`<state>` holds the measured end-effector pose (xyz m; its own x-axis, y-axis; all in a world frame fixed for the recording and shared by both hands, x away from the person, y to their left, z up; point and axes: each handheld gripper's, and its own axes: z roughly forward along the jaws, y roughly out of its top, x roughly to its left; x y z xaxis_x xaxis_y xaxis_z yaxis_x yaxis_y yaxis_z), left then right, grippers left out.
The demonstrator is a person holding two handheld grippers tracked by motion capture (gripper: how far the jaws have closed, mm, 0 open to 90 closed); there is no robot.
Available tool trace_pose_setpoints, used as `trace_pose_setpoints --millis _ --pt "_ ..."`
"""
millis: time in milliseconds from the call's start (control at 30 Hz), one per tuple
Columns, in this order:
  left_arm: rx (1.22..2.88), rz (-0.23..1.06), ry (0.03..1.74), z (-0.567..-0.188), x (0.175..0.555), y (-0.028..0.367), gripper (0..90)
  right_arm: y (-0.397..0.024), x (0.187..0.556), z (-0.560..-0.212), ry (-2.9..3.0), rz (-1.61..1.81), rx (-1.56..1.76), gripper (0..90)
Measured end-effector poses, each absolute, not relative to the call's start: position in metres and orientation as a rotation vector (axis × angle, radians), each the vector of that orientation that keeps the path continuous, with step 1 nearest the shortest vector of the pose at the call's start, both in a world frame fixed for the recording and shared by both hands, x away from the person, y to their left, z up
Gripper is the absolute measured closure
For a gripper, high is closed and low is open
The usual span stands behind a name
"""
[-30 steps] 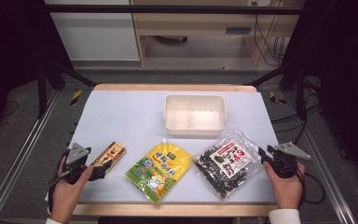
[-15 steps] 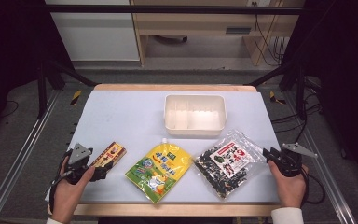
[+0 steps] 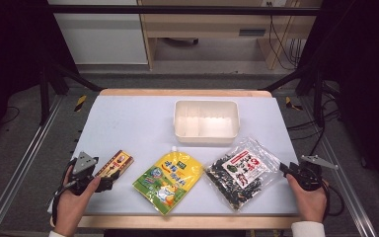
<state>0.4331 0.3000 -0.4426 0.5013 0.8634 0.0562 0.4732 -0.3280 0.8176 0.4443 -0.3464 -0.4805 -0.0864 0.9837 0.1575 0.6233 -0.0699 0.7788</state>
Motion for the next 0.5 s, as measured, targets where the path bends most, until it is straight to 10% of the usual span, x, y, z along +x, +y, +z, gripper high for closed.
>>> trace_pose_setpoints --millis 500 --pt "1.971 0.641 1.104 -0.4430 0.4326 0.3007 7.6 -0.3435 0.4414 -0.4822 1.825 0.991 1.674 86.1"
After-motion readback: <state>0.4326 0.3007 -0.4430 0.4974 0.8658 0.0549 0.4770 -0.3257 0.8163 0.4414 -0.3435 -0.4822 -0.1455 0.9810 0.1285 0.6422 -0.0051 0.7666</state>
